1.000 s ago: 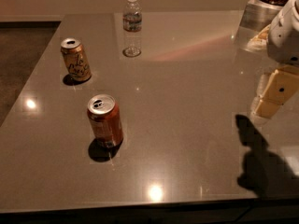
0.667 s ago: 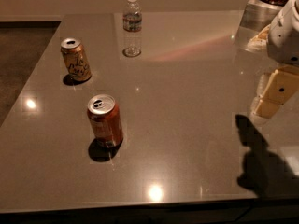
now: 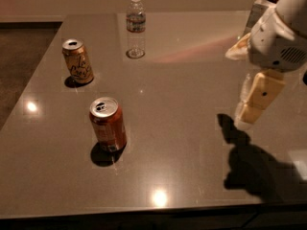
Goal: Pick coke can
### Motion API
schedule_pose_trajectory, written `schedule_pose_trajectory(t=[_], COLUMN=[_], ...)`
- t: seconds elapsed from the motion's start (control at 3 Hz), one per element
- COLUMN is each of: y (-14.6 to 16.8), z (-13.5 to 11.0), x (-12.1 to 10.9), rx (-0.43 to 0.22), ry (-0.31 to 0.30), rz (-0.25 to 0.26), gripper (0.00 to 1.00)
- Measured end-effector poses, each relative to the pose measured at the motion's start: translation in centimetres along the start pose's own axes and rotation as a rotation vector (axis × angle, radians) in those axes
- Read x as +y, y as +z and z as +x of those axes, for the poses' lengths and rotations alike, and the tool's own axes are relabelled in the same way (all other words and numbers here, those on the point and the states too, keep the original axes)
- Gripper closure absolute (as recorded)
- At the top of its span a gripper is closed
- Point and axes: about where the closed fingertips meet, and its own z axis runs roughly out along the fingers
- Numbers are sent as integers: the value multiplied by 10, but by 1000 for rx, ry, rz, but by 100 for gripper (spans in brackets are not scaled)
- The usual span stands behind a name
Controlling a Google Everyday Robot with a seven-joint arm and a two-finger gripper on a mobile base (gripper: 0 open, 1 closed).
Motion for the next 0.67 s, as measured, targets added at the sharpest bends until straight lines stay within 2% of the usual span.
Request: schedule_pose_trajectory(t=[0.33, 0.67], y=[20, 34], z=[-32, -78], x=[10, 30], rx=[-131, -266], ry=[-45, -67], rz=[-64, -97], gripper=[0, 0])
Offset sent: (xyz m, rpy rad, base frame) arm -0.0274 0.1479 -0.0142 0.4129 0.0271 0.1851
